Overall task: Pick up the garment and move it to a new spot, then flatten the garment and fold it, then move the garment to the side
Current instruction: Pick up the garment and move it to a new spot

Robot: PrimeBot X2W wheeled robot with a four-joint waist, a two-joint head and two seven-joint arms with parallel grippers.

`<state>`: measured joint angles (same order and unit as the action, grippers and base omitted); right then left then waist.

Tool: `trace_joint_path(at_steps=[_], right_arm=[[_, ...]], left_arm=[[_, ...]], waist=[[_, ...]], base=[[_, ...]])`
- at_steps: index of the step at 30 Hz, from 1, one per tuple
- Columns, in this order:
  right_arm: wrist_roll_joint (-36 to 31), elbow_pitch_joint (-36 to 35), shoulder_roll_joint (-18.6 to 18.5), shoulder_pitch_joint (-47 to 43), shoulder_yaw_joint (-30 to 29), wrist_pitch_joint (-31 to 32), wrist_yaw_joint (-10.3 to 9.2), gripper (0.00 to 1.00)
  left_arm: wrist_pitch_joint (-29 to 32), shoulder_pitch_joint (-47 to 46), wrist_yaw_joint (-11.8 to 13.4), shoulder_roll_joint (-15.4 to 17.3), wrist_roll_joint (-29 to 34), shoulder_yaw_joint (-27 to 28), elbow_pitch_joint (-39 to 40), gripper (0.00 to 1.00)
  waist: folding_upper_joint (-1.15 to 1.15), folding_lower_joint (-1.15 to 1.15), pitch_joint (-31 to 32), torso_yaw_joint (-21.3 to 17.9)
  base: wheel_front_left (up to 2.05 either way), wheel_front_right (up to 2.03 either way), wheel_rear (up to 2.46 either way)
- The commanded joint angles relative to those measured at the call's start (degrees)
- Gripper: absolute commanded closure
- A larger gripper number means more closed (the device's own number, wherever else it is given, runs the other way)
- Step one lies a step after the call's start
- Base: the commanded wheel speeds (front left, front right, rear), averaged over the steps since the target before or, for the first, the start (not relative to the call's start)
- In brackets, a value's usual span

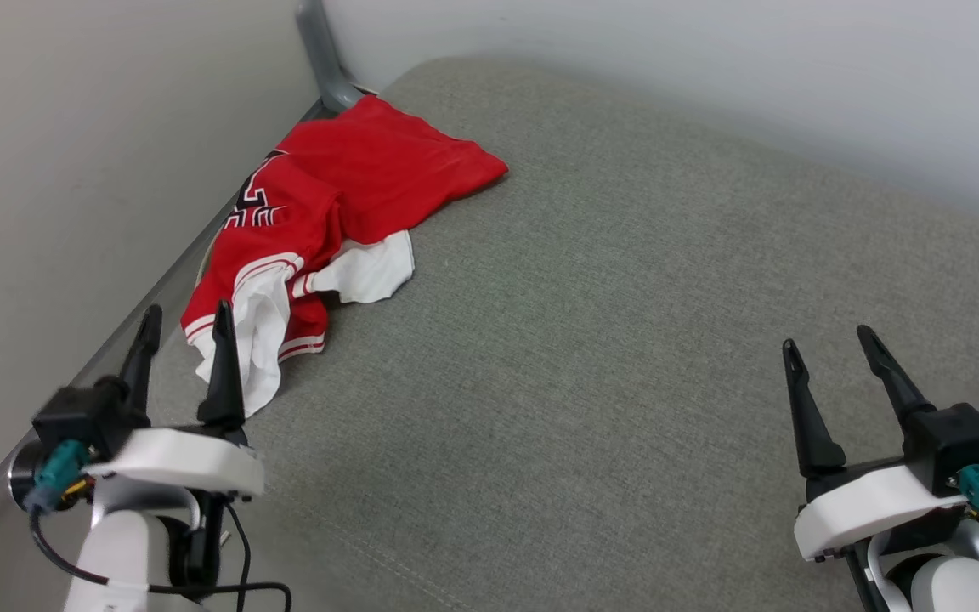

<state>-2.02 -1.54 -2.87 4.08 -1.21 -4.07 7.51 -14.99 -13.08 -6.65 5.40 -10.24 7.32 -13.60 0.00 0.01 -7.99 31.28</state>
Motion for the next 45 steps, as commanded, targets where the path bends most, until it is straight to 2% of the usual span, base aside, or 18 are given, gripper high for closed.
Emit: trace_joint_path(at_steps=[1, 5, 10, 16, 22, 27, 31, 34, 35, 36, 37, 40, 45], right_arm=[[-0.44, -1.44, -0.01, -0.27, 0.21, 0.55, -0.04, 0.0], [-1.38, -3.08, -0.03, 0.12, 0.04, 1.49, -0.04, 0.0], [-2.7, -5.42, -0.04, 1.55, 0.22, 2.66, -0.05, 0.0], [-3.03, -7.11, -0.04, 3.84, -0.19, 3.37, -0.05, 0.0], [-3.54, -7.99, -0.04, 6.03, 0.0, 3.51, -0.05, 0.0], [-3.43, -8.45, -0.04, 7.33, -0.05, 3.51, -0.05, 0.0], [-3.08, -8.26, -0.04, 8.17, -0.01, 3.42, -0.05, 0.0], [-2.84, -8.1, -0.04, 8.61, -0.16, 3.37, -0.05, 0.0], [-2.83, -8.09, -0.03, 8.8, -0.2, 3.34, -0.05, 0.0], [-2.84, -8.09, -0.03, 9.0, -0.22, 3.37, -0.05, 0.0], [-2.85, -8.12, -0.04, 9.17, -0.29, 3.45, -0.05, 0.0], [-2.84, -7.98, -0.03, 9.34, -0.35, 3.7, -0.05, 0.0], [-2.2, -7.07, -0.03, 9.35, -0.49, 3.2, -0.05, 0.0]], left_arm=[[-0.26, -2.42, -0.3, 1.07, -1.29, 0.8, -1.55, 0.0], [-0.21, -6.67, -0.57, 2.83, -2.84, 1.75, -5.39, 0.0], [-0.2, -13.19, -0.77, 7.33, -5.0, 1.68, -12.79, 0.0], [3.01, -20.59, -0.85, 13.41, -10.82, -3.54, -22.07, 0.0], [13.77, -26.29, -0.86, 20.71, -22.42, -10.89, -29.07, 0.0], [24.09, -28.7, -0.79, 26.5, -31.83, -14.22, -33.33, 0.0], [32.84, -28.74, -0.8, 28.99, -37.88, -15.93, -36.84, 0.0], [39.01, -27.72, -0.75, 28.75, -40.95, -17.43, -39.72, 0.02], [39.78, -27.8, -0.75, 28.8, -41.6, -17.58, -40.29, 0.54], [39.9, -28.0, -0.73, 28.89, -42.03, -17.8, -40.64, 0.84], [40.0, -28.22, -0.72, 28.91, -42.33, -18.08, -40.92, 1.0], [37.47, -29.58, -0.76, 28.77, -42.37, -18.46, -41.39, 1.0], [28.96, -33.02, -0.77, 29.88, -40.24, -18.57, -42.26, 1.0]], waist=[[0.0, -0.01, -2.17, -1.91], [0.0, -0.01, -4.92, -4.68], [0.0, -0.01, -9.49, -8.97], [0.0, -0.01, -14.82, -13.24], [0.0, -0.01, -19.38, -16.1], [0.0, -0.01, -22.39, -17.73], [0.0, -0.01, -23.99, -18.49], [0.0, -0.01, -24.69, -18.68], [0.0, -0.01, -24.82, -18.68], [0.0, -0.01, -24.96, -18.68], [0.0, -0.01, -25.11, -18.64], [0.0, -0.01, -25.13, -18.4], [0.0, -0.01, -22.89, -18.08]], base=[[0.0, 0.0, 0.0], [0.0, 0.0, 0.0], [0.0, 0.0, 0.0], [0.0, 0.0, 0.0], [0.0, 0.0, 0.0], [0.0, 0.0, 0.0], [0.0, 0.0, 0.0], [0.0, 0.0, 0.0], [0.0, 0.0, 0.0], [0.0, 0.0, 0.0], [0.0, 0.0, 0.0], [0.0, 0.0, 0.0], [0.0, 0.0, 0.0]])
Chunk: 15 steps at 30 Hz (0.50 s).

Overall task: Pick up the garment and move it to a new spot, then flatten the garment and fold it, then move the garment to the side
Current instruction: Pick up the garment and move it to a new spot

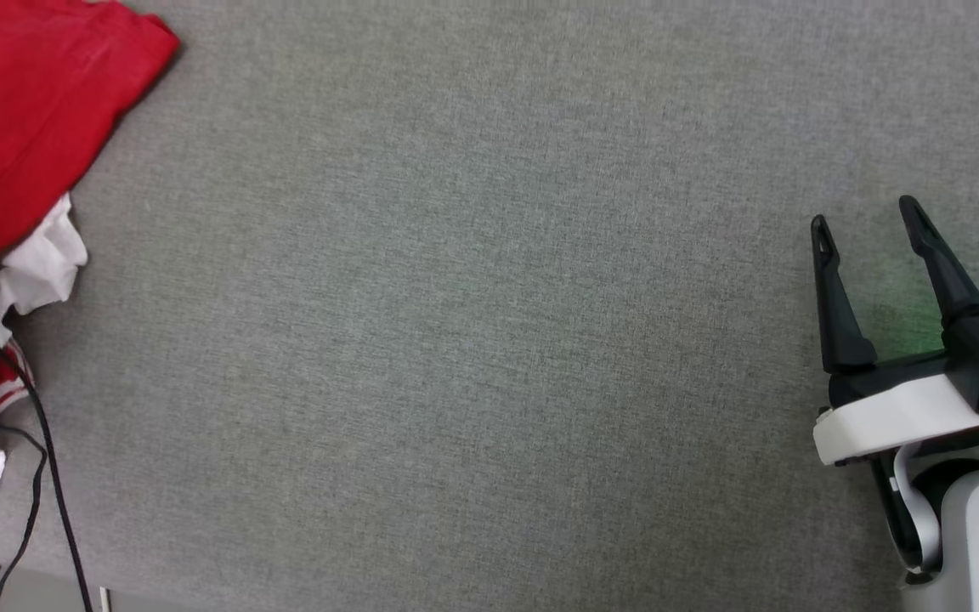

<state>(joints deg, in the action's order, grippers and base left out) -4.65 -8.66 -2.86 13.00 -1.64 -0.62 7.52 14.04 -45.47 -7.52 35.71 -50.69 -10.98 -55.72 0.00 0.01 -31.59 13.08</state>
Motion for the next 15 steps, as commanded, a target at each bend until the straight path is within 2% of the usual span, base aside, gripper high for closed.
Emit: trace_joint_path(at_steps=[1, 9, 15], right_arm=[[0.51, 0.33, -0.04, 0.24, -0.15, -0.42, -0.06, 0.0], [3.39, 2.89, -0.04, -2.25, -1.65, -2.55, -0.06, 0.0], [5.39, 4.5, -0.04, -4.57, -3.23, -3.65, -0.06, 0.0]], left_arm=[[-2.08, -1.0, 0.08, -0.25, 0.74, -0.35, -0.12, 1.0], [-15.67, -2.83, 0.08, -0.7, 4.41, -2.32, 1.24, 1.0], [-21.71, -2.33, 0.08, -2.1, 6.83, -4.83, 3.61, 1.0]], waist=[[0.0, -0.01, 1.44, 0.15], [0.0, -0.01, 8.98, -0.61], [0.0, -0.01, 14.47, -2.86]], base=[[0.0, 0.0, 0.0], [0.0, 0.0, 0.0], [0.0, 0.0, 0.0]])
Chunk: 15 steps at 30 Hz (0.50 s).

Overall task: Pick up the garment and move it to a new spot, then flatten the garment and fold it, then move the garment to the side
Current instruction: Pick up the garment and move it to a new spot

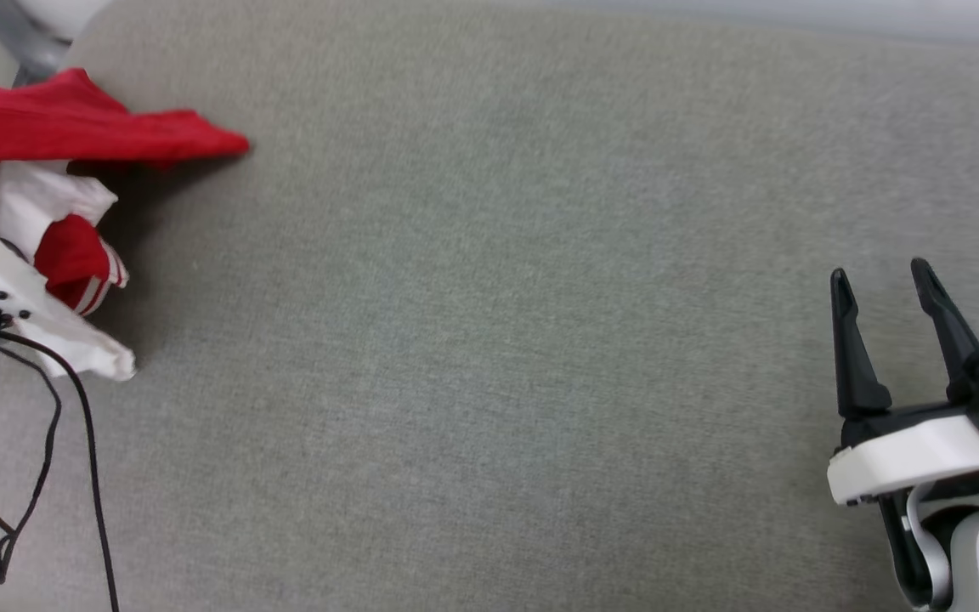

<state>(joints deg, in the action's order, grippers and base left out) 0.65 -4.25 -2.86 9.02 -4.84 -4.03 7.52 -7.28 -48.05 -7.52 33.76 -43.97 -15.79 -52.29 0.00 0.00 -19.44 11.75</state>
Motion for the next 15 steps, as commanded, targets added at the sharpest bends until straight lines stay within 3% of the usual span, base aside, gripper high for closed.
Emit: trace_joint_path(at_steps=[1, 7, 15], right_arm=[[0.71, 0.32, -0.03, -1.16, -0.17, -0.4, -0.05, 0.0], [2.34, 1.67, -0.02, -3.92, -0.95, -1.08, -0.06, 0.0], [3.41, 2.46, -0.01, -6.74, -1.31, -1.11, -0.06, 0.0]], left_arm=[[-1.13, 0.54, 0.11, -0.45, 0.5, -0.26, 0.52, 1.0], [-3.96, 2.85, 0.86, -3.48, 2.21, -2.67, 4.11, 1.0], [-3.39, 9.1, 2.0, -6.79, 4.92, -7.56, 12.31, 1.0]], waist=[[0.0, 0.0, 3.22, -2.11], [0.0, 0.0, 7.99, -6.09], [0.0, 0.0, 12.0, -13.11]], base=[[0.0, 0.0, 0.0], [0.0, 0.0, 0.0], [0.0, 0.0, 0.0]])
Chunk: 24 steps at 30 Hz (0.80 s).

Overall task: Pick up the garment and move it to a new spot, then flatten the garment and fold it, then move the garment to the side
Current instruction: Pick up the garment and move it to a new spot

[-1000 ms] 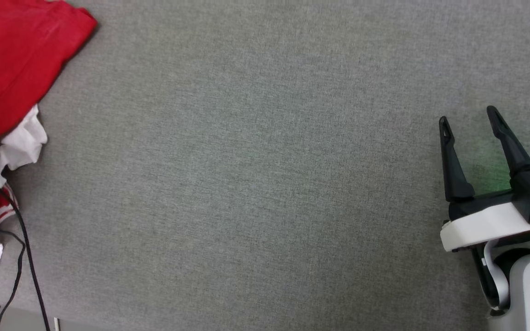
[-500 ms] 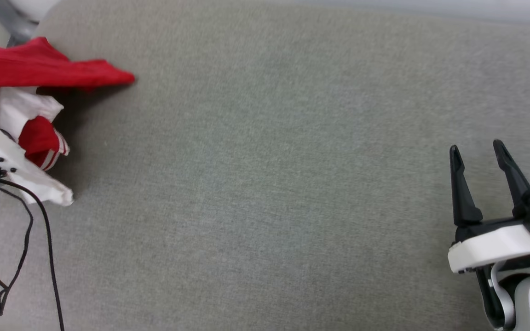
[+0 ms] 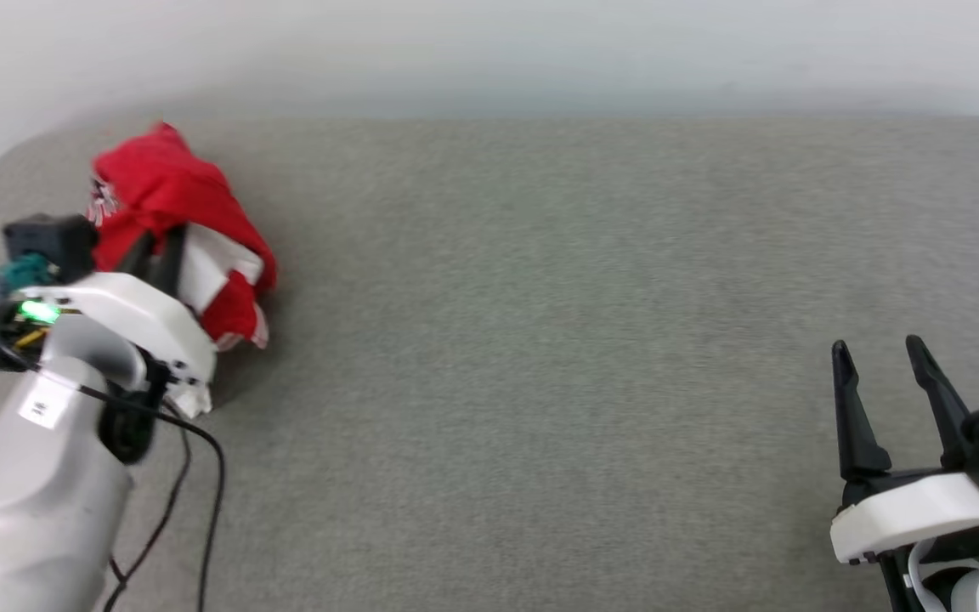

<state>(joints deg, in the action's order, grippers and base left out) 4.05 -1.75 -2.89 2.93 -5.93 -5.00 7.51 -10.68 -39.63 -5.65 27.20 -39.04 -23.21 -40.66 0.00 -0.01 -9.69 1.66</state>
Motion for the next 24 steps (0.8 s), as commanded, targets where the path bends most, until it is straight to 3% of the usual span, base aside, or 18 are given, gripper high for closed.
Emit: trace_joint_path(at_steps=[1, 16, 24], right_arm=[[0.16, 0.17, 0.01, -0.88, -0.35, -0.17, -0.05, 0.0], [1.41, -0.59, 0.02, -3.19, -1.21, 0.63, -0.05, 0.0], [2.98, -0.56, 0.03, -2.53, -1.25, -0.52, -0.04, 0.0]], left_arm=[[0.33, 1.58, 0.19, -0.87, 0.07, -0.75, 1.98, 1.0], [6.25, 9.16, -0.49, -12.52, 1.78, -13.55, 17.32, 1.0], [11.13, 11.41, -1.59, -14.92, 3.78, -24.68, 21.2, 1.0]], waist=[[0.0, 0.01, 2.61, -3.86], [0.0, 0.01, 3.26, -13.78], [0.0, 0.01, -1.03, -15.31]], base=[[0.0, 0.0, 0.0], [0.0, 0.0, 0.0], [0.0, 0.0, 0.0]])
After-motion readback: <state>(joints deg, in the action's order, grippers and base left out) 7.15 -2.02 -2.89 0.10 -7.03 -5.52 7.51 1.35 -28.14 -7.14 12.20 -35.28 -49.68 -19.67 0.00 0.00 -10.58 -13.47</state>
